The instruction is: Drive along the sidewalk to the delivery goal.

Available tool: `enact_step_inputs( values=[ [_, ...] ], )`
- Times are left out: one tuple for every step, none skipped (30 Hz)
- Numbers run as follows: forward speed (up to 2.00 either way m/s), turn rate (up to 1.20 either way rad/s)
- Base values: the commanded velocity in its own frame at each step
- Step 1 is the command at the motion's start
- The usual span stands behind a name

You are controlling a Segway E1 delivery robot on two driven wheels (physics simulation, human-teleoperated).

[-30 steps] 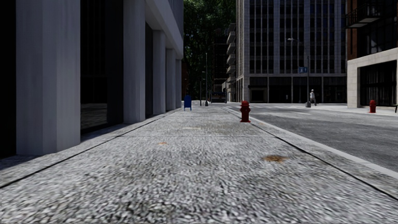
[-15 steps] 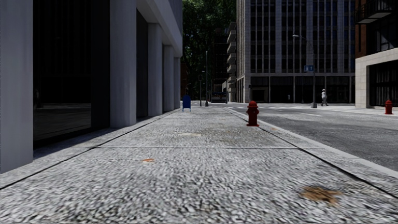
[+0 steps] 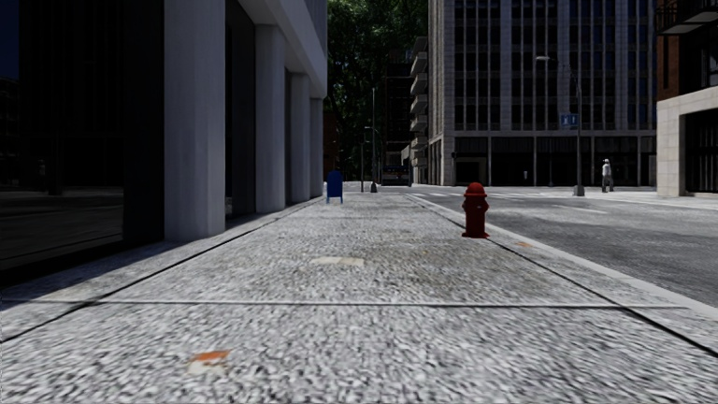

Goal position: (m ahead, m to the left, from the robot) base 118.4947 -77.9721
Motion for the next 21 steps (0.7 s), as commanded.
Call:
enact_step_inputs(
  values=[
    [2.0, -0.01],
    [2.0, -0.09],
    [2.0, -0.11],
    [2.0, -0.12],
    [2.0, -0.12],
    [2.0, -0.12],
    [2.0, -0.12],
    [2.0, -0.12],
    [2.0, -0.12],
    [2.0, -0.12],
    [2.0, -0.1],
    [2.0, 0.0],
    [2.0, 0.0],
    [2.0, 0.0],
    [2.0, 0.0],
    [2.0, 0.0],
    [2.0, 0.0],
    [2.0, 0.0],
    [2.0, 0.0],
    [2.0, 0.0],
    [2.0, 0.0]
  ],
)
